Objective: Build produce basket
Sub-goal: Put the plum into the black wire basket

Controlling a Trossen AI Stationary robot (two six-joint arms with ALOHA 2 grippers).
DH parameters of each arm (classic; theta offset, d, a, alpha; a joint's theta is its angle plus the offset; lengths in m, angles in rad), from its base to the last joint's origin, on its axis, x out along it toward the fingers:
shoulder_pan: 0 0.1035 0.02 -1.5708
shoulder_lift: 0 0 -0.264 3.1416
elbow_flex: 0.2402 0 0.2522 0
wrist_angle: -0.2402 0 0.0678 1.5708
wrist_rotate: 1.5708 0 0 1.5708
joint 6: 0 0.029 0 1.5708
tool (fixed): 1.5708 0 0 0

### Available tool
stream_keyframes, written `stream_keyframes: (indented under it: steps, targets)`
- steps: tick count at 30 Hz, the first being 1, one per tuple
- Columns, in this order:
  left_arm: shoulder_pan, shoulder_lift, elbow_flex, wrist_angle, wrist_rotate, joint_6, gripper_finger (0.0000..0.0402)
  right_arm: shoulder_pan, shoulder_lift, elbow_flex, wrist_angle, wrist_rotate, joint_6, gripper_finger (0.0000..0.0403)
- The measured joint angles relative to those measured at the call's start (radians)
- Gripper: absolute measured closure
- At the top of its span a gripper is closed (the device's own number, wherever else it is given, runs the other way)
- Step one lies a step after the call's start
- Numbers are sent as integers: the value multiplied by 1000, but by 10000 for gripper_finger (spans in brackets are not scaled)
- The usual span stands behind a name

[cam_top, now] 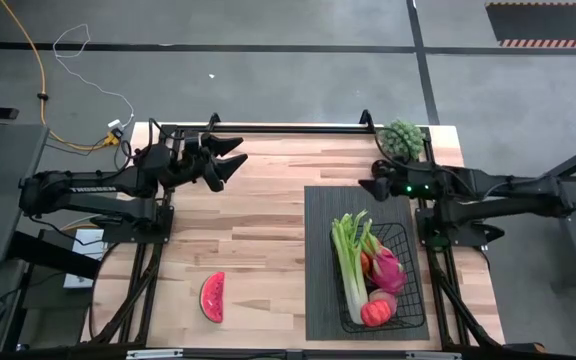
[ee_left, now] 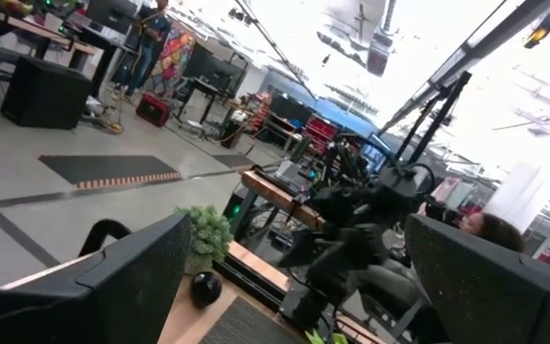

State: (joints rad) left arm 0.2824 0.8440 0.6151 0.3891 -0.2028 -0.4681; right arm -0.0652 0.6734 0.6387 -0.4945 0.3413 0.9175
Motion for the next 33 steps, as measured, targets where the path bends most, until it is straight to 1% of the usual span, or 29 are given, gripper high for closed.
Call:
stream_keyframes:
  steps: [2,6,8,10,13,16,19,22,25,31,33]
  targets:
    - [1,0,0,0,-2,-3,30,-49,11,0,-18,-2,-10,15]
    - [1,0,0,-1,-14,-4,30,-136,42,14,-19,-82,-98,15]
    - [1,0,0,-3,-16,-3,30,-165,57,23,-9,-107,-147,15]
    - [1,0,0,-3,-18,-3,30,-183,70,34,4,-106,-152,15]
    - [1,0,0,-3,-18,-1,30,-197,73,49,28,-107,-116,15]
    - [1,0,0,-3,-18,-1,30,-199,73,49,36,-106,-124,15]
    - [1,0,0,-3,-18,-1,30,-198,77,49,57,-56,-163,15]
    - [1,0,0,-3,-19,-1,30,-199,80,49,56,-8,-159,15]
    - [2,0,0,-3,-22,-1,30,-199,92,49,53,-7,-155,15]
    - [2,0,0,-3,-23,-1,30,-208,170,49,13,-28,-68,15]
    - [2,0,0,-3,-22,0,30,-221,215,65,-45,-25,-14,15]
